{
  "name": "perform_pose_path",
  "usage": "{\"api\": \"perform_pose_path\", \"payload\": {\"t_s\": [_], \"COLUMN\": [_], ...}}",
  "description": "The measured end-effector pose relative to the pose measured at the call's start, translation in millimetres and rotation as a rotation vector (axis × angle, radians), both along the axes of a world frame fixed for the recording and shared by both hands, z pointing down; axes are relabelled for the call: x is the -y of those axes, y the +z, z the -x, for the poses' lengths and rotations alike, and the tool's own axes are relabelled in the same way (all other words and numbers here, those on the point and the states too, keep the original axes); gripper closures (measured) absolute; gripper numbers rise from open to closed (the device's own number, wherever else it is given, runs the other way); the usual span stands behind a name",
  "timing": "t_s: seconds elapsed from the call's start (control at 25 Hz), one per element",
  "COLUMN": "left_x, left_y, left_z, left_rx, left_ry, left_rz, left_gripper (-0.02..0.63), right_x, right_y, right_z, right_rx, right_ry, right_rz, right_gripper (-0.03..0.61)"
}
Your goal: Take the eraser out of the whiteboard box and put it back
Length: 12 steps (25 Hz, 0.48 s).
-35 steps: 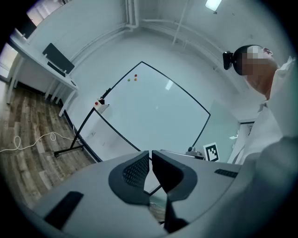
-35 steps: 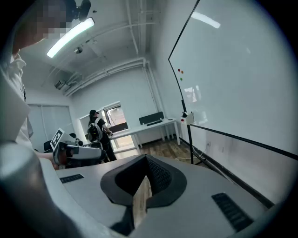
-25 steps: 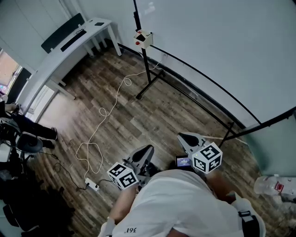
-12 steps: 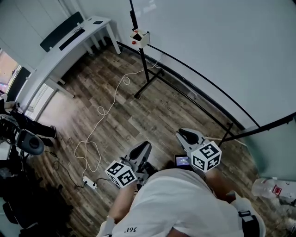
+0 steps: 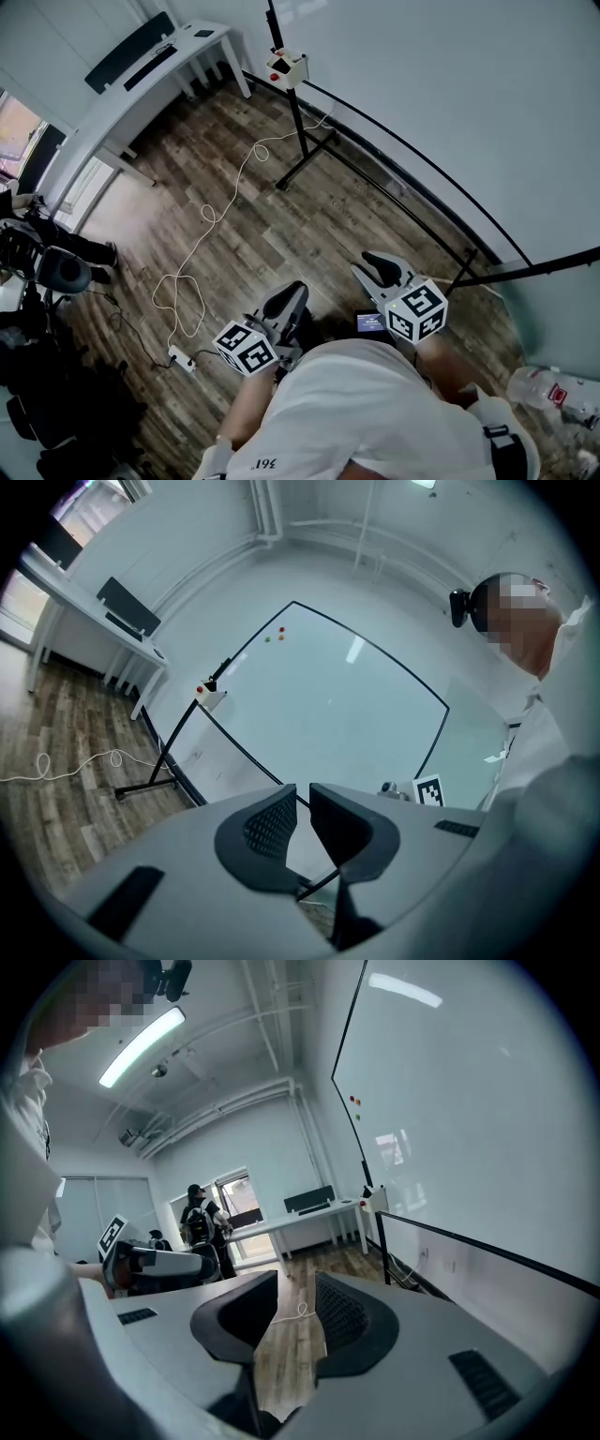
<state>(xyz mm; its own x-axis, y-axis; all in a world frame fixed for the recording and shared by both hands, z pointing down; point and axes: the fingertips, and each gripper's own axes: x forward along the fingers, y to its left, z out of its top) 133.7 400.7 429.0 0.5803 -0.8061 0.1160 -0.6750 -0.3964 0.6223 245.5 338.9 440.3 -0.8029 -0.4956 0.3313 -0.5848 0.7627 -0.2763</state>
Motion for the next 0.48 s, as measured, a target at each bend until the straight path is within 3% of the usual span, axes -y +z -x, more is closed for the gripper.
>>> {"api": "perform_pose_path", "payload": {"t_s": [0.48], "left_x": [80], "left_y": [8], "left_z": [50], "left_rx": [0.009], "left_ry": [0.042], "left_rz": [0.003], "left_gripper": [0.583], "right_x": [68], "right_y": [6], "right_z": [48], "right_rx": [0.014], "right_ry": [0.009], "right_rz": [0.010], "right_gripper": [0.454]}}
